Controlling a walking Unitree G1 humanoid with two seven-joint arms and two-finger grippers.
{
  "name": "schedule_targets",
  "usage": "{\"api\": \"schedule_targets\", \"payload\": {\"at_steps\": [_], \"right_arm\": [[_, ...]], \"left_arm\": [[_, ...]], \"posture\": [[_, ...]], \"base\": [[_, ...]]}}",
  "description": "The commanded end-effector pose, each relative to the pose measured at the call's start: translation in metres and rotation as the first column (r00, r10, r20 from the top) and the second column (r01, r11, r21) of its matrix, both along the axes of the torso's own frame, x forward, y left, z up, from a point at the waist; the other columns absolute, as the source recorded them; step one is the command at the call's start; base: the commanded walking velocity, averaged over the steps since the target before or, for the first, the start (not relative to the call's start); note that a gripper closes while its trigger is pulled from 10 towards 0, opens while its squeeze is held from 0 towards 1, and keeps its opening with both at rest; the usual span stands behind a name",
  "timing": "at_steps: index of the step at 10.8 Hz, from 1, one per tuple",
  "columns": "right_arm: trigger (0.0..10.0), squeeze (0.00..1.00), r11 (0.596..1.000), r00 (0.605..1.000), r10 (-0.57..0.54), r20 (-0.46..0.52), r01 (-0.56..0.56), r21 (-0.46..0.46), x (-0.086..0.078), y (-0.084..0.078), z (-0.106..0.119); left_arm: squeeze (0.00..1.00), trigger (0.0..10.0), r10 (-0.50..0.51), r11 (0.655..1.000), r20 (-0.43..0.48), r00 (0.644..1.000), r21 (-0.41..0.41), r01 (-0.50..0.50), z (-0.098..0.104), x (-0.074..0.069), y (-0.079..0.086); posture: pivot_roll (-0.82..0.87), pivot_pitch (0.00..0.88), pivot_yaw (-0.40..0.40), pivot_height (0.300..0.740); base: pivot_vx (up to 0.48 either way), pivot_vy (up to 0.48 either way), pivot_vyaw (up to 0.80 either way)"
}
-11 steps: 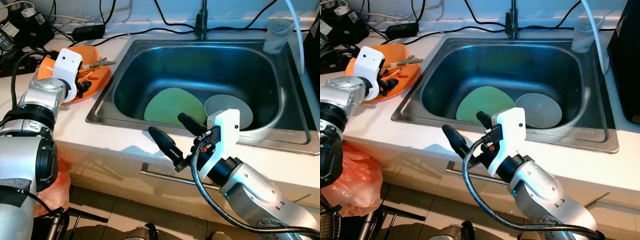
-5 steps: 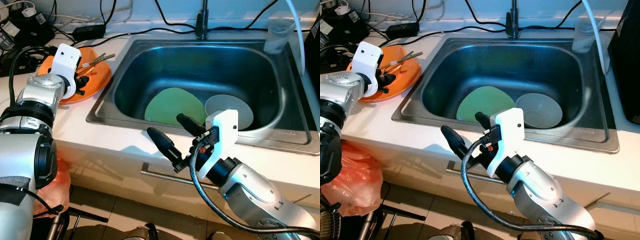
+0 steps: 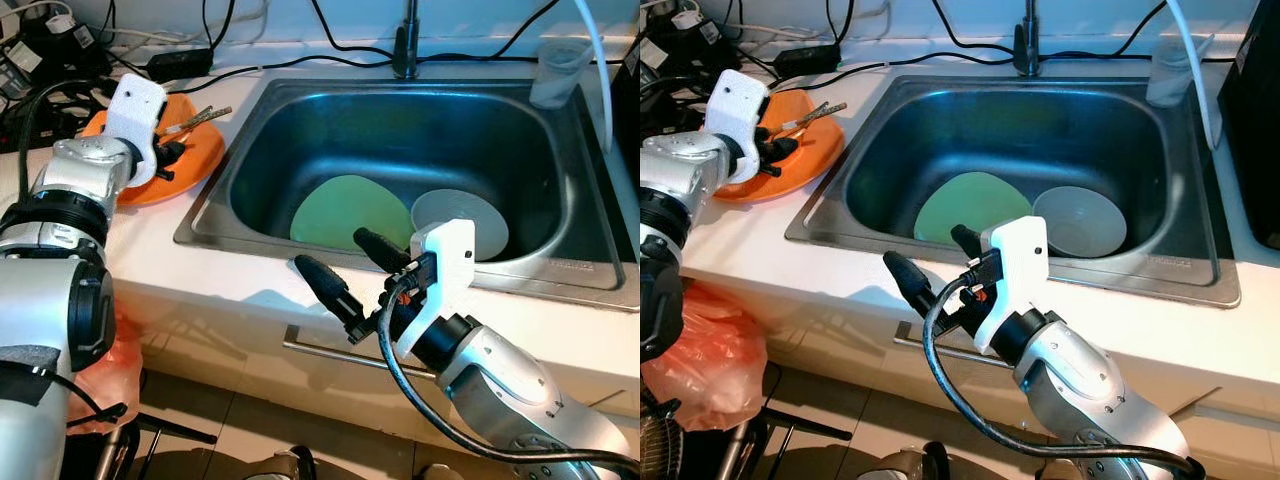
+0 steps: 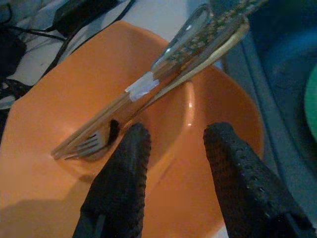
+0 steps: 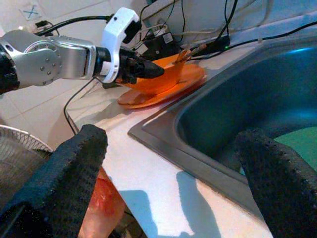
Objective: Kitchen organization
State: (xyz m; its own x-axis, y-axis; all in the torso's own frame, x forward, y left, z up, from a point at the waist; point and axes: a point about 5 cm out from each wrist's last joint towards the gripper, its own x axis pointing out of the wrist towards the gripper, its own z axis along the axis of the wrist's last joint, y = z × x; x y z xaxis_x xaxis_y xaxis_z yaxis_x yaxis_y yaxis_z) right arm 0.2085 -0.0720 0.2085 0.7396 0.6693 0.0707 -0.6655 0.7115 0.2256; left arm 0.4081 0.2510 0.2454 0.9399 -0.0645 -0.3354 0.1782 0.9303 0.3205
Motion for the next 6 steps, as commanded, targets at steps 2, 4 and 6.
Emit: {"api": "schedule_targets", "payload": {"at_steps": [2, 4, 6], "right_arm": [[10.0, 0.00, 1.000, 1.000, 0.014, 0.003, -0.014, 0.000, -0.0013, 0.0033, -0.0006], [10.0, 0.00, 1.000, 1.000, 0.013, 0.003, -0.013, -0.004, -0.0009, 0.0032, -0.0013], [10.0, 0.00, 1.000, 1.000, 0.015, 0.005, -0.015, -0.007, -0.0008, 0.0030, -0.0016]], "left_arm": [[0.00, 10.0, -0.039, 0.999, 0.022, 0.999, -0.004, 0.039, 0.0169, 0.0017, -0.0024], [1.00, 10.0, -0.044, 0.998, 0.039, 0.998, -0.043, 0.046, 0.0197, 0.0026, -0.0051], [1.00, 10.0, -0.059, 0.995, 0.053, 0.997, -0.079, 0.063, 0.0219, 0.0038, -0.0098]], "posture": [[-0.12, 0.107, 0.180, 0.740], [-0.12, 0.105, 0.180, 0.740], [-0.12, 0.101, 0.177, 0.740]], "base": [[0.000, 0.000, 0.00], [0.000, 0.000, 0.00], [0.000, 0.000, 0.00]]}}
